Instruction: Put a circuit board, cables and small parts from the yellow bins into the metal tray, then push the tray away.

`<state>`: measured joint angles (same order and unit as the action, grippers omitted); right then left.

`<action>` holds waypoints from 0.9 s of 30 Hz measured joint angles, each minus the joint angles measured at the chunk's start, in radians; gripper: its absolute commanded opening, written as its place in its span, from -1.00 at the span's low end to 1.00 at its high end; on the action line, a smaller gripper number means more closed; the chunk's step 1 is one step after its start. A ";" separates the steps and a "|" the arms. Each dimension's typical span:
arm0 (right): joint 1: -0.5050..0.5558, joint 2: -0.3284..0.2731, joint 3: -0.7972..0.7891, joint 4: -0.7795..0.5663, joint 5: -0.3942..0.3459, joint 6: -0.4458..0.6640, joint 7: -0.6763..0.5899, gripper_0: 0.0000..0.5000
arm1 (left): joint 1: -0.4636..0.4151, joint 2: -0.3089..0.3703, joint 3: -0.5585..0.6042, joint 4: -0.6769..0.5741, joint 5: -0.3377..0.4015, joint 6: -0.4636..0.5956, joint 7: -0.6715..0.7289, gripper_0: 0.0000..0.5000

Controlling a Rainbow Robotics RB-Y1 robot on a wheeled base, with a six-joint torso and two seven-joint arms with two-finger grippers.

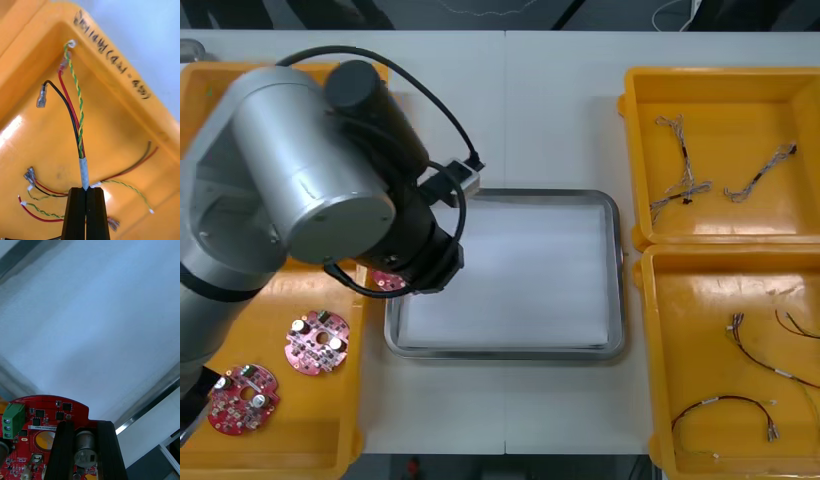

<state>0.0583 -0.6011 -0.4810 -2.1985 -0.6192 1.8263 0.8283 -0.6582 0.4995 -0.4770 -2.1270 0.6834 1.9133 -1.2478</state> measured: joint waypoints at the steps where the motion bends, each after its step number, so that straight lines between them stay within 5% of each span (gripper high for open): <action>1: -0.002 -0.010 -0.004 -0.012 -0.009 0.025 0.000 -1.00 | -0.007 -0.011 -0.020 0.023 -0.009 0.000 0.000 -1.00; 13: -0.025 -0.132 -0.006 -0.102 -0.227 0.086 0.027 -1.00 | -0.026 -0.065 -0.203 0.219 -0.090 -0.108 0.000 -0.99; 19: -0.025 -0.198 -0.006 -0.144 -0.317 0.086 0.306 -1.00 | -0.026 -0.070 -0.255 0.259 -0.126 -0.164 0.001 -0.99; 22: -0.025 -0.227 -0.006 -0.169 -0.347 0.086 0.328 -1.00 | -0.026 -0.070 -0.267 0.269 -0.129 -0.183 0.002 -0.97; 23: -0.025 -0.235 -0.006 -0.184 -0.352 0.086 0.329 -1.00 | -0.026 -0.070 -0.269 0.275 -0.129 -0.192 0.003 -0.87; 25: -0.025 -0.247 -0.006 -0.217 -0.357 0.086 0.348 -1.00 | -0.026 -0.070 -0.270 0.285 -0.129 -0.205 0.003 -0.04; 26: -0.025 -0.253 -0.006 -0.237 -0.359 0.086 0.381 -1.00 | -0.026 -0.070 -0.270 0.287 -0.129 -0.209 0.003 0.55; 27: -0.025 -0.257 -0.006 -0.252 -0.362 0.086 0.418 -1.00 | -0.026 -0.070 -0.270 0.287 -0.129 -0.210 0.003 0.81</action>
<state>0.0329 -0.8579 -0.4866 -2.4504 -0.9816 1.9127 1.2464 -0.6845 0.4295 -0.7467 -1.8397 0.5547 1.7030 -1.2445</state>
